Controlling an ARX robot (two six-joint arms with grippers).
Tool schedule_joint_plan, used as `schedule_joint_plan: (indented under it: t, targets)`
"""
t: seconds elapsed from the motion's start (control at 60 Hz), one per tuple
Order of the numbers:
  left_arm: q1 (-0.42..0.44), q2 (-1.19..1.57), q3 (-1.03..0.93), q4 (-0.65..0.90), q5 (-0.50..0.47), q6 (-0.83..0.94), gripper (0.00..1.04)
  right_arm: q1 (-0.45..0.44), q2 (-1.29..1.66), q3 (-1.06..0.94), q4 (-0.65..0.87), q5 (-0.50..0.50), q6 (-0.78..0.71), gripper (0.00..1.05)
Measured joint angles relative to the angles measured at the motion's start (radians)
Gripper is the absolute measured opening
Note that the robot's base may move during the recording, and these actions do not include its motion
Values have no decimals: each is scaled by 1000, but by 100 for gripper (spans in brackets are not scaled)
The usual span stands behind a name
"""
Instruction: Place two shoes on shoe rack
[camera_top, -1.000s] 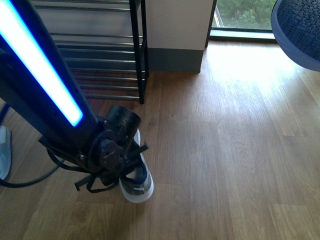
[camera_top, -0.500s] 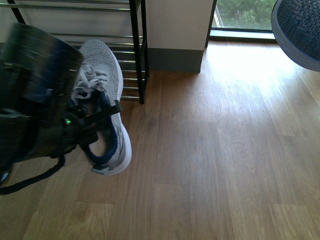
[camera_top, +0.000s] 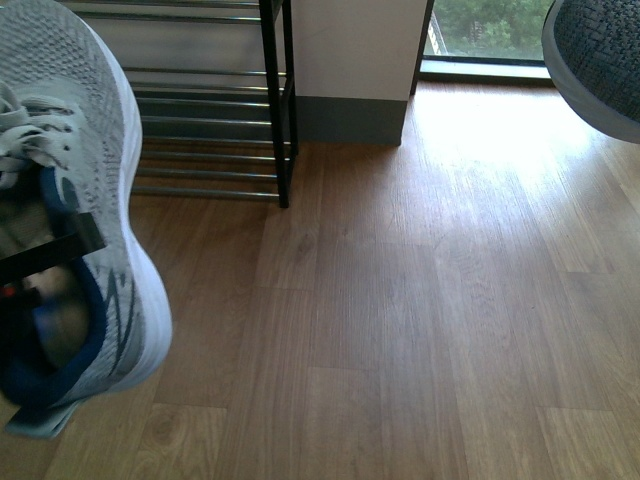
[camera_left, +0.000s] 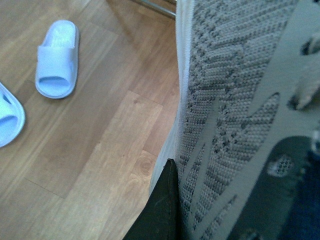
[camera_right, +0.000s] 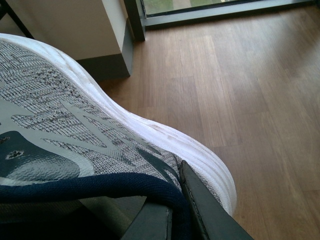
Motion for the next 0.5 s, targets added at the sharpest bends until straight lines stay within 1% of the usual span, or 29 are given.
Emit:
schedule_joint_plan:
  t: [0.033, 0.1, 0.5]
  targets:
    - [-7, -81, -13, -40, -21, 11, 2, 0, 0, 0, 0, 0, 0, 1]
    - [-11, -148, -17, -48, -33, 25, 2, 0, 0, 0, 0, 0, 0, 1]
    - [-12, -152, -18, -51, -32, 29, 2, 0, 0, 0, 0, 0, 0, 1]
